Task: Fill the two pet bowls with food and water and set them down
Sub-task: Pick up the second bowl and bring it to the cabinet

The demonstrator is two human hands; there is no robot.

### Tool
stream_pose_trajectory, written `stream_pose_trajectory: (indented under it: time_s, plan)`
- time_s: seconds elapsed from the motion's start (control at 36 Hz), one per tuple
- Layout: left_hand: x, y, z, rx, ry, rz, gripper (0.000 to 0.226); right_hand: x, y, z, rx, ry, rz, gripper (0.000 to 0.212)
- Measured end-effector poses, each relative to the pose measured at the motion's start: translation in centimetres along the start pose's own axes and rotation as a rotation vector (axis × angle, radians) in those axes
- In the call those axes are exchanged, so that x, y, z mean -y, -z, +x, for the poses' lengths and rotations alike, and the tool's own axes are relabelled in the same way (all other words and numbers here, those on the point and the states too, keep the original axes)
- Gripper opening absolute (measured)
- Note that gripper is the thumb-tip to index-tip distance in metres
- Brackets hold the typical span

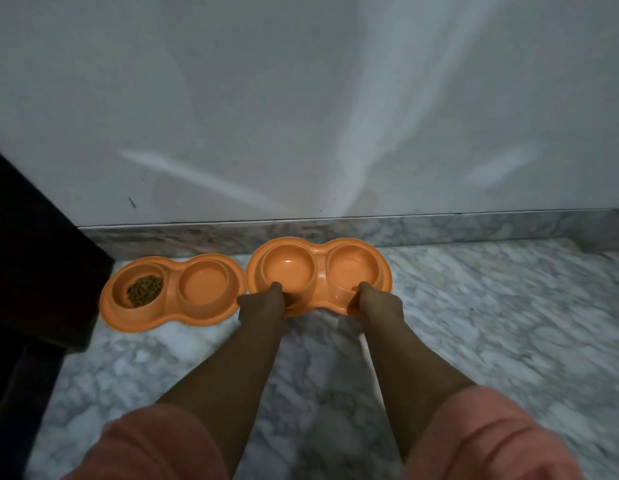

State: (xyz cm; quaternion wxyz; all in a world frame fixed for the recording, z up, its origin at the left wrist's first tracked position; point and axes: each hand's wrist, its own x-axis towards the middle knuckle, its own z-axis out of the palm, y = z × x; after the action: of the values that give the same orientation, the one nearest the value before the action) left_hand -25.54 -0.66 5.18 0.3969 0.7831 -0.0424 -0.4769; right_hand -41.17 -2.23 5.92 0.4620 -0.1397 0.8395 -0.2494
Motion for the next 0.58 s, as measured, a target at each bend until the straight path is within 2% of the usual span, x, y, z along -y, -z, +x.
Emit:
stream_pose_trajectory:
  time_s: [0.11,0.22,0.36,0.44,0.58]
  plan:
    - [-3.5,3.2,-5.1,-0.031,0.014,0.072,0.069,2.1,3.2,-5.9,-0.018,0.021,0.039,0.052]
    - [-8.8,7.1,-12.2,-0.008,0.029,0.074,0.07,5.6,7.2,-13.5,-0.019,0.007,0.045,0.057]
    - [-16.1,10.9,-19.6,-0.015,0.011,-0.011,0.077,12.0,12.7,-23.7,-0.013,-0.004,0.079,0.053]
    - [-22.5,13.9,-26.6,0.026,-0.013,-0.036,0.081,16.8,16.2,-30.5,-0.012,0.028,0.081,0.054]
    - [-31.8,17.7,-35.5,0.033,-0.057,-0.042,0.062,24.2,21.7,-41.4,0.002,0.077,0.144,0.052]
